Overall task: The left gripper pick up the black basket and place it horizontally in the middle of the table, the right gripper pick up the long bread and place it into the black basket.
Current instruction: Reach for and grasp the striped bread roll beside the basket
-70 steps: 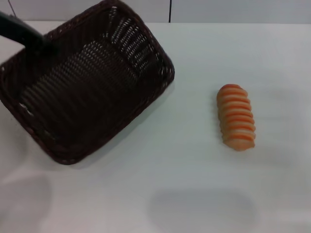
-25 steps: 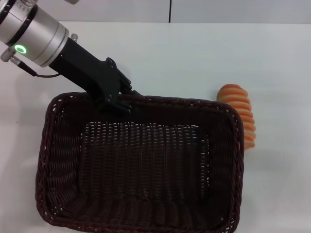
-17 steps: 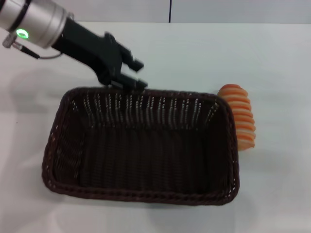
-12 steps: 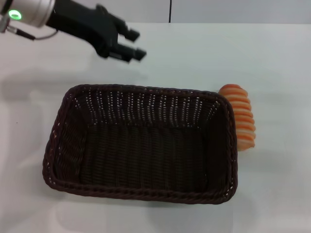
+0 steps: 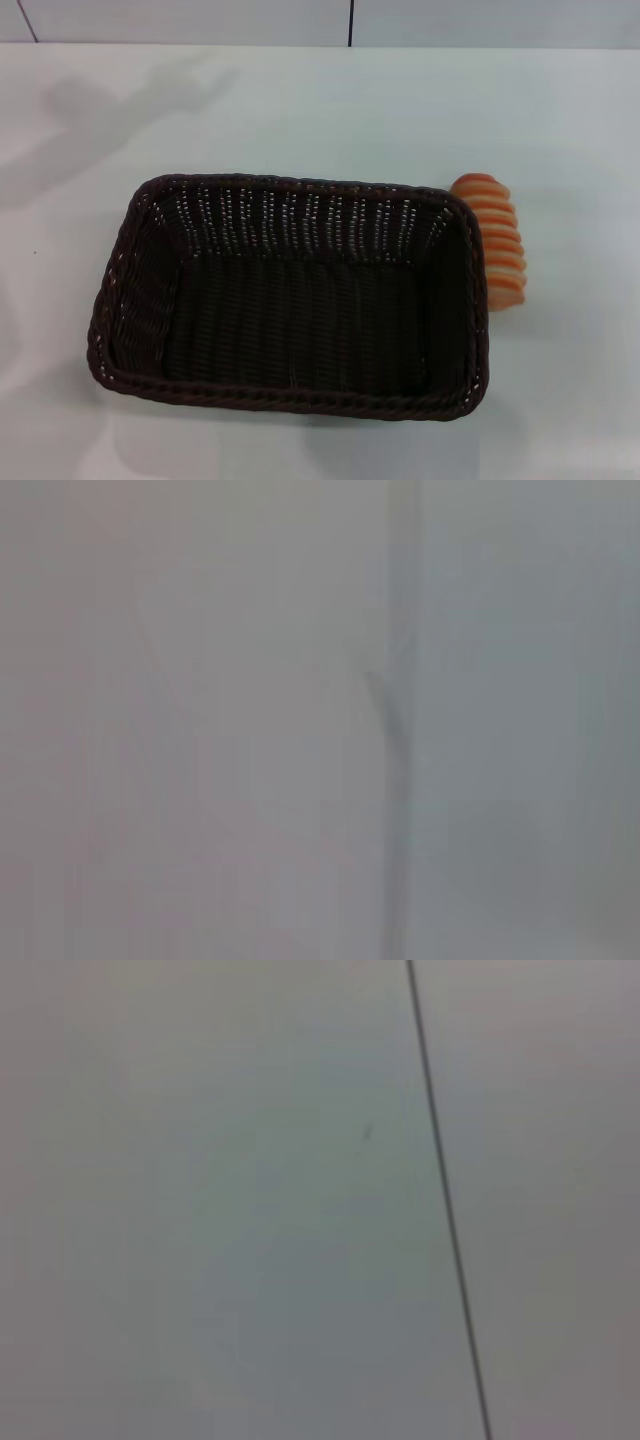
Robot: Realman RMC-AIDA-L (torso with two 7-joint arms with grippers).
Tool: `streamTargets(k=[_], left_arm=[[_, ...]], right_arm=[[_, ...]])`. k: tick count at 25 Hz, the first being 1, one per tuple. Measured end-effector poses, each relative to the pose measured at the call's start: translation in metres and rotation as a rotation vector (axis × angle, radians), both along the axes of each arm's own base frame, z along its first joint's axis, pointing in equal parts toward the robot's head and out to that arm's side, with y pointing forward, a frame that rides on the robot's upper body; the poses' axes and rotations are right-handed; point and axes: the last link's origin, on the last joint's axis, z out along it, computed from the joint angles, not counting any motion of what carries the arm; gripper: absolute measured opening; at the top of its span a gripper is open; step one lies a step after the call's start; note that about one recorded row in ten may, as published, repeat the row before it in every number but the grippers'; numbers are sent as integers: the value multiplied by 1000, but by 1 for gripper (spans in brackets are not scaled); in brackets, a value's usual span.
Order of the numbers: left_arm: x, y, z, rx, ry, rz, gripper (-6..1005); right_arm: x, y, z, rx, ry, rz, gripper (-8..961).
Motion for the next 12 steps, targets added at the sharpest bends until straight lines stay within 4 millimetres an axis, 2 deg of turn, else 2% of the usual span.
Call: streamTargets(k=[4,8,9,12], left_arm=[[-29,-14,28,229,-227,40,503],[-58,-32,40,403,-332,60,502],[-58,-32,40,403,-332,60,502],[-75,-35,43,430,-365,108,502]], right_arm=[[-5,3,-2,-66,8,-25,642],[-18,7,-7,-203,17,-67,642],[-18,7,-7,-203,17,-67,642],[-24,7,-11,-293,18,-98,642]])
